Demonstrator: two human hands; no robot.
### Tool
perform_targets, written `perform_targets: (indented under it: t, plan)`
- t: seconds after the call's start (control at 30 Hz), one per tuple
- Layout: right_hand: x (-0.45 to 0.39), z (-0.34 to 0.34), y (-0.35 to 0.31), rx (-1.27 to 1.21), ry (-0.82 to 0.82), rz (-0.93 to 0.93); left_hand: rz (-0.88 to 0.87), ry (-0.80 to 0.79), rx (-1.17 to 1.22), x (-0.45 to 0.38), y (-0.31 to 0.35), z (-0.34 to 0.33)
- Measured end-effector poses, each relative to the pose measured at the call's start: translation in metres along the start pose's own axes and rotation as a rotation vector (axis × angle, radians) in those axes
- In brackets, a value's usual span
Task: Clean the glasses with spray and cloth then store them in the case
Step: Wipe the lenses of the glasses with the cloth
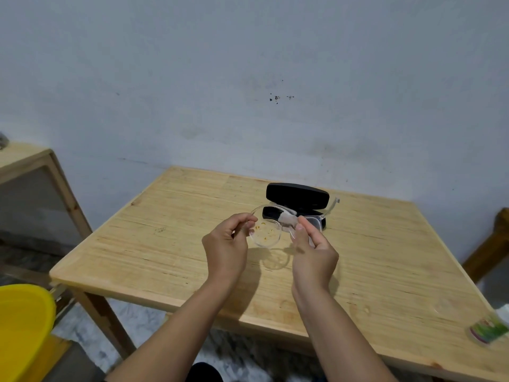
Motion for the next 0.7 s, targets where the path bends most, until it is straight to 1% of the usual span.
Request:
perform_targets:
  t: [0.1, 0.17, 0.27, 0.33, 0.53, 0.63, 0.7]
  plan:
    - [-0.004, 0.003, -0.001, 0.067, -0.139, -0.029, 0.025, -0.011, 0.027, -0.003, -0.002, 0.002]
    - [-0.009, 0.005, -0.002, 0.093, -0.203, -0.060, 0.079, -0.031, 0.089, -0.003, -0.005, 0.003]
    - [-0.011, 0.004, -0.005, 0.090, -0.319, -0.086, 0.147, -0.017, 0.173, -0.003, -0.009, 0.004]
    - [-0.010, 0.004, -0.007, 0.083, -0.363, -0.096, 0.162, -0.001, 0.190, -0.005, -0.009, 0.005]
    - [-0.010, 0.002, -0.007, 0.104, -0.368, -0.072, 0.136, 0.029, 0.181, -0.012, -0.007, 0.009]
    - [-0.010, 0.004, -0.008, 0.133, -0.331, -0.068, 0.143, 0.053, 0.176, -0.014, -0.010, 0.012]
    - [-0.012, 0.008, -0.008, 0.173, -0.274, -0.051, 0.147, 0.058, 0.178, -0.015, -0.012, 0.015]
Point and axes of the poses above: each hand's wrist, its own x-axis away from the middle knuckle, its own z-axis out of the back of the hand, y = z × x, the point moved 3 cm from there along -x, towards the middle knuckle, and after that the axes turned 3 degrees about -x, right-handed, at the moved point
